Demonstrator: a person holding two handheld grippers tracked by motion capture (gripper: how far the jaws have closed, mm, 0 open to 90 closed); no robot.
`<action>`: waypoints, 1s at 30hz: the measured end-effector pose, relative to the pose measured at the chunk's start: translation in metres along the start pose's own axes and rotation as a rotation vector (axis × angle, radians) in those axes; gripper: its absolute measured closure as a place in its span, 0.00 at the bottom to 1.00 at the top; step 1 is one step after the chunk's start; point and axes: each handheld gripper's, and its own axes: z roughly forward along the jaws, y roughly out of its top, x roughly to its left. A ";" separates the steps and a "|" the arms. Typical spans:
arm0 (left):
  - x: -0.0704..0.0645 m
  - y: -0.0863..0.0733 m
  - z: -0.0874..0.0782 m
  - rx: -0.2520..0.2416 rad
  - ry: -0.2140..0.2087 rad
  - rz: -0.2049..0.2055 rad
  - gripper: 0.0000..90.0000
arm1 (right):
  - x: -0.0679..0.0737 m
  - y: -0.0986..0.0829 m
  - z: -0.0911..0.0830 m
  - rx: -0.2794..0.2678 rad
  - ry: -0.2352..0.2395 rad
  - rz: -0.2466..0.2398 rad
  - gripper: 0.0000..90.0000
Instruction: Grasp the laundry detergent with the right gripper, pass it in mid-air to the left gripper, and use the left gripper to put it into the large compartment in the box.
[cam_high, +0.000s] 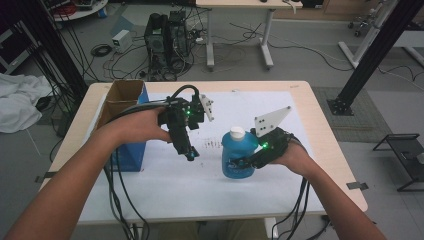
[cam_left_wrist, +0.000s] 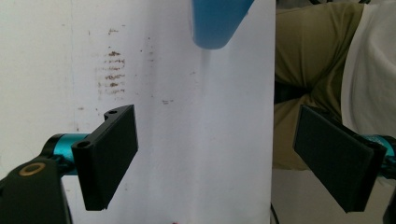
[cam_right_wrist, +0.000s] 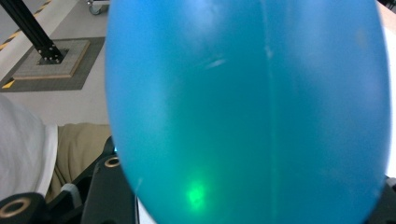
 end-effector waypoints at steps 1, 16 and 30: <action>-0.001 0.003 0.000 -0.003 -0.005 0.003 0.16 | 0.000 0.002 0.003 0.008 0.007 -0.004 0.48; -0.005 0.017 -0.007 -0.007 -0.017 -0.005 0.16 | -0.001 0.017 0.025 0.054 0.038 -0.028 0.48; -0.007 0.026 -0.009 0.008 -0.007 0.001 0.16 | -0.004 0.027 0.042 0.035 0.045 -0.066 0.49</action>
